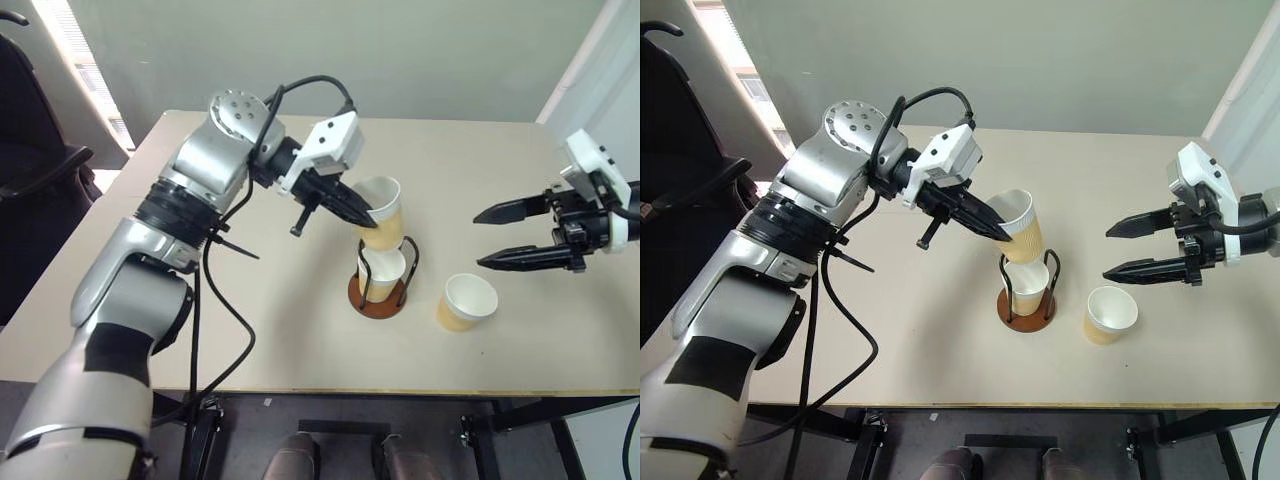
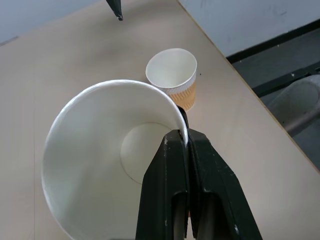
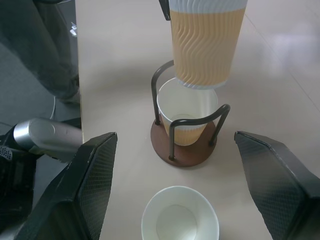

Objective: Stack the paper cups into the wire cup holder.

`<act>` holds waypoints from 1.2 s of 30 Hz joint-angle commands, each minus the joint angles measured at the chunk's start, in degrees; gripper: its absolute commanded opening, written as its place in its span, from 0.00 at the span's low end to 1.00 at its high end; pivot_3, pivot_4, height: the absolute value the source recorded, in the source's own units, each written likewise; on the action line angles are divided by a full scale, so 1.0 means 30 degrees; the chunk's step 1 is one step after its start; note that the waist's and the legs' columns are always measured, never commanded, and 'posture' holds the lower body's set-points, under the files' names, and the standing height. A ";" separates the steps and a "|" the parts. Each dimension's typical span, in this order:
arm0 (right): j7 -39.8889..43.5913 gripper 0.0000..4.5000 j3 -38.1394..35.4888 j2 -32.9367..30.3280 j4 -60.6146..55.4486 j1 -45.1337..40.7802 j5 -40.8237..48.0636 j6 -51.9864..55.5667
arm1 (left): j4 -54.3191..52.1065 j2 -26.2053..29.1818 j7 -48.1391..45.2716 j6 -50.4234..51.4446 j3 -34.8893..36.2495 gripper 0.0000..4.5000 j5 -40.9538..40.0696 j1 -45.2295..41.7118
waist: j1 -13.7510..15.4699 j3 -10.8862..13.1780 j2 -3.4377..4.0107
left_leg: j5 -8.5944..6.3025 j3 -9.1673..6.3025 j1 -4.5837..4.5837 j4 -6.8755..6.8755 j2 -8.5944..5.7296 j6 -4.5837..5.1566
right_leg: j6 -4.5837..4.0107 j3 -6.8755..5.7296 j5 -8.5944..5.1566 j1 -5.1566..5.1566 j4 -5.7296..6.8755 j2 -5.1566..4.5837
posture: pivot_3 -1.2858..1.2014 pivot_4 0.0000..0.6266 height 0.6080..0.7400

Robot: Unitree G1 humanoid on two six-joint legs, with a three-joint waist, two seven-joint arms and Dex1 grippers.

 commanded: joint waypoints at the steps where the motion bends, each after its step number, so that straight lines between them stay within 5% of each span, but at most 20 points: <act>1: -0.0136 0.86 -0.0956 -0.0535 -0.0571 0.0029 0.0395 -0.0011 | -0.0071 -0.0226 -0.0738 -0.0393 0.0071 0.00 0.0093 -0.0315 | 0.0003 0.0000 0.0000 | 0.0000 -0.0001 -0.0001 0.0000 0.0000 0.0000 | 0.0004 -0.0002 0.0003 -0.0001 0.0001 0.0001 | 0.52 0.24 1.00; 17: -0.0154 0.86 -0.0854 -0.1206 -0.0296 -0.0123 0.0421 -0.0214 | -0.0131 -0.1075 -0.0738 -0.2720 -0.2381 0.00 0.1412 0.0112 | 0.0016 -0.0002 0.0003 | 0.0002 0.0004 -0.0011 0.0026 -0.0001 -0.0001 | 0.0047 0.0001 0.0022 0.0003 -0.0001 0.0000 | 0.52 0.24 1.00; 20: -0.0167 0.86 -0.0879 -0.1351 -0.0269 -0.0142 0.0390 -0.0240 | 0.0423 -0.1816 -0.0738 -0.2947 -0.2071 0.15 0.1927 0.0009 | 0.0030 -0.0002 0.0002 | 0.0000 0.0003 -0.0009 0.0038 -0.0002 0.0003 | 0.0050 0.0002 0.0024 0.0015 -0.0001 0.0000 | 0.52 0.24 1.00; 31: -0.0386 0.86 -0.1250 -0.1887 -0.0505 0.0024 0.0544 -0.0173 | 0.2621 -0.3100 -0.0738 -0.3196 0.0212 0.98 0.3244 -0.0958 | 0.0046 -0.0003 0.0004 | -0.0005 0.0008 -0.0012 0.0044 -0.0003 0.0012 | 0.0068 0.0004 0.0031 0.0018 -0.0004 0.0001 | 0.52 0.24 1.00; 36: -0.1549 0.86 -0.2433 -0.1914 -0.2316 0.1358 0.1064 0.0591 | 0.3312 -0.2330 -0.0738 -0.0303 0.2865 1.00 0.1483 -0.1687 | 0.0060 -0.0003 0.0004 | -0.0016 0.0009 -0.0019 0.0040 -0.0004 0.0029 | 0.0081 0.0004 0.0024 0.0014 -0.0011 0.0001 | 0.52 0.24 1.00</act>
